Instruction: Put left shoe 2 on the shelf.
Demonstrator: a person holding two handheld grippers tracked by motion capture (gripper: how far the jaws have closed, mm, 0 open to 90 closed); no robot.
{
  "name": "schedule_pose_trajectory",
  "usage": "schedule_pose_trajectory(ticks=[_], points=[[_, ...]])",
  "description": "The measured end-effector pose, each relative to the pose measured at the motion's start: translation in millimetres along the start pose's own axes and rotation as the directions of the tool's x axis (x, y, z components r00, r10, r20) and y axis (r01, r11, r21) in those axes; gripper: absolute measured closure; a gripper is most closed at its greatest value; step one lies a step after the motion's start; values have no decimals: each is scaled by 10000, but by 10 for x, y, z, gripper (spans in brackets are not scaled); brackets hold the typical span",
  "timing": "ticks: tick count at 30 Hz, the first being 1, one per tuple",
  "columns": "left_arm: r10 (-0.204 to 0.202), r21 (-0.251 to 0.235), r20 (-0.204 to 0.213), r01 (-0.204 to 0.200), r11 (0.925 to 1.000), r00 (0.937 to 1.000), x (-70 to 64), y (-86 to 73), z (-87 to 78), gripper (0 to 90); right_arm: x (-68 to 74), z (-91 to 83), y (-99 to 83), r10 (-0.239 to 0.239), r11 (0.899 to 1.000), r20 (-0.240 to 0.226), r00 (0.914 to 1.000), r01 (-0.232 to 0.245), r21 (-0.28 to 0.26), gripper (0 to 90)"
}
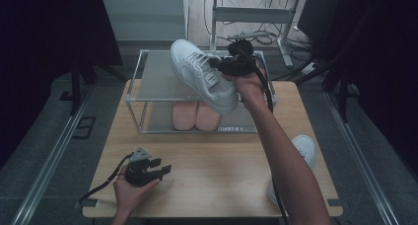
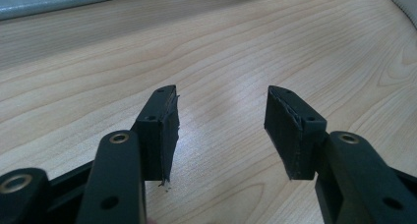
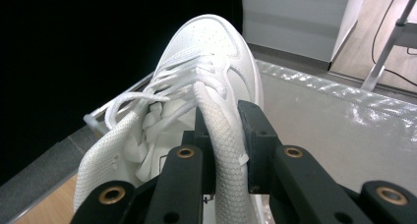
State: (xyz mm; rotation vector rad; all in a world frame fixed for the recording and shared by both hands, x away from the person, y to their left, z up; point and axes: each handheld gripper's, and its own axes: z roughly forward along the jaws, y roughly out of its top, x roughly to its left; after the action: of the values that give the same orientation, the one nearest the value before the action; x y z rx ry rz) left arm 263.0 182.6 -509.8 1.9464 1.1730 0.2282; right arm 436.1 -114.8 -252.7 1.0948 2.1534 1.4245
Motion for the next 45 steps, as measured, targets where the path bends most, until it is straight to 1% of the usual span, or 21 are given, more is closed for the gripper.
schedule_pose_trajectory(ticks=[4, 9, 12, 14, 18, 22, 26, 30, 34, 36, 39, 44, 45], points=[[4, -23, 26, -3, 10000, 10000, 3, 2, -6, 473, 2, 60, 48, 245, 9997, 257, 9994, -243, -101, 802], [14, -24, 47, -14, 10000, 10000, 2, 1, -6, 472, -10, 139, 68, 456, 9989, 525, 9976, -452, -89, 802], [65, 13, 36, -65, 10000, 10000, 5, 2, -5, 473, -33, 191, 65, 724, 9973, 661, 9952, -715, -152, 801], [72, 26, 53, -72, 10000, 10000, 5, 2, -3, 472, -53, 228, 70, 827, 9966, 764, 9936, -823, -90, 801], [71, -4, 54, -71, 10000, 10000, 6, 1, -1, 473, -78, 292, 84, 942, 9956, 909, 9914, -940, -64, 800], [44, -15, 55, -44, 10000, 10000, 5, 2, -5, 473, -108, 364, 105, 1179, 9930, 999, 9880, -1177, -73, 800], [33, -26, 51, -32, 10000, 10000, 7, 3, -6, 473, -133, 467, 148, 1349, 9908, 1193, 9837, -1352, -57, 799], [93, -6, 115, -93, 10000, 9999, 5, 2, 2, 472, -144, 574, 194, 1499, 9886, 1269, 9805, -1501, -85, 799], [49, -63, 140, -48, 10000, 9999, -1, 1, 0, 472, -148, 700, 238, 1787, 9838, 1356, 9745, -1787, -124, 799], [72, -49, 129, -71, 10000, 9999, 0, 0, -3, 473, -145, 767, 259, 1952, 9807, 1451, 9700, -1951, -149, 799], [39, -92, 163, -38, 10000, 9999, -2, 1, -9, 473, -157, 846, 274, 2070, 9781, 1591, 9653, -2081, -100, 799], [36, -150, 180, -33, 9999, 9998, 0, 2, -17, 473, -211, 957, 262, 2428, 9693, 2030, 9486, -2458, -109, 798], [37, -150, 183, -34, 9999, 9998, 0, 2, -16, 473, -224, 977, 250, 2437, 9689, 2127, 9462, -2473, -101, 798]])
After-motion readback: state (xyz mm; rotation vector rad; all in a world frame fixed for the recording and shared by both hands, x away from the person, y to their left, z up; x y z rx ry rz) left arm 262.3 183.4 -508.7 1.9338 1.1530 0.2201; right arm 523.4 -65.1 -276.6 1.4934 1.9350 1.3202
